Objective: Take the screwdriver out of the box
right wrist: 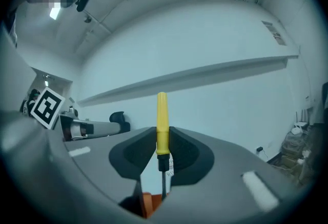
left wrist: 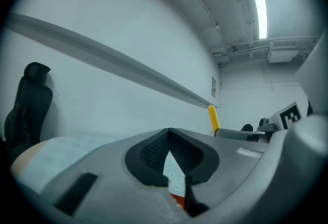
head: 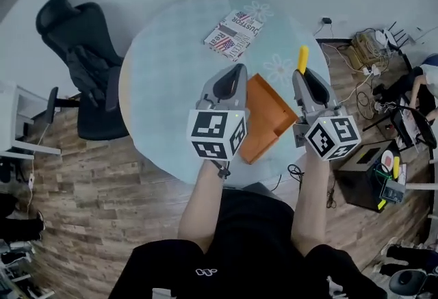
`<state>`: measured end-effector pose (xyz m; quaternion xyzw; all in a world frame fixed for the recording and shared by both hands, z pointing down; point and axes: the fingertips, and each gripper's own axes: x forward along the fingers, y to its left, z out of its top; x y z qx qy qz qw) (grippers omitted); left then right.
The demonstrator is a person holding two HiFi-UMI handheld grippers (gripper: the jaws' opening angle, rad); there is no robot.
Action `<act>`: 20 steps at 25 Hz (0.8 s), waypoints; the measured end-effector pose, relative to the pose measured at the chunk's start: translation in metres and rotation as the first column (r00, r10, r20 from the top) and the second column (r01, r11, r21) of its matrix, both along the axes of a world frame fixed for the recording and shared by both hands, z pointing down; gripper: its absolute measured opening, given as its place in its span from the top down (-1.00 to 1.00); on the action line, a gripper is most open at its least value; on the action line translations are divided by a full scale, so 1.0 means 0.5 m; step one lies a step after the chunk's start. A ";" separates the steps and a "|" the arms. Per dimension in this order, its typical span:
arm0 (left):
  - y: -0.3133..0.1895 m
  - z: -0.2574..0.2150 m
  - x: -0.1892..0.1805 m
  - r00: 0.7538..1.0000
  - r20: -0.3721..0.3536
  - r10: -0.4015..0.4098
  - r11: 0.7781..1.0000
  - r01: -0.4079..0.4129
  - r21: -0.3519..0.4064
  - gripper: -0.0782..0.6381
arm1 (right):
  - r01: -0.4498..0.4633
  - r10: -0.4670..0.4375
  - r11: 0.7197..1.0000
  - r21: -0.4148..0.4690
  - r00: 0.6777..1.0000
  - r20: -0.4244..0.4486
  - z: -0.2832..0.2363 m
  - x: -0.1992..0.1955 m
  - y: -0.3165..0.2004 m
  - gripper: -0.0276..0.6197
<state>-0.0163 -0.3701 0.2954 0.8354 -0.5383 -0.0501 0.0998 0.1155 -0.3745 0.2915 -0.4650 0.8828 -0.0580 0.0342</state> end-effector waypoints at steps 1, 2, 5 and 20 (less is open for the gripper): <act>-0.003 -0.020 0.012 1.000 0.001 0.004 1.000 -0.004 0.022 0.77 | 0.003 -0.004 1.000 0.023 1.000 0.015 -0.017 0.005 0.005 0.64; -0.004 -0.037 0.024 1.000 0.005 0.012 0.999 -0.012 0.041 0.77 | 0.004 -0.004 0.999 0.039 1.000 0.024 -0.030 0.011 0.010 0.64; -0.003 -0.071 0.059 0.999 0.024 0.038 0.996 -0.040 0.078 0.77 | -0.004 0.002 0.998 0.063 0.999 0.039 -0.056 0.033 0.018 0.64; -0.006 -0.061 0.073 0.996 0.079 0.039 0.997 -0.045 0.065 0.77 | -0.004 -0.002 0.998 0.064 0.996 0.089 -0.050 0.054 0.008 0.64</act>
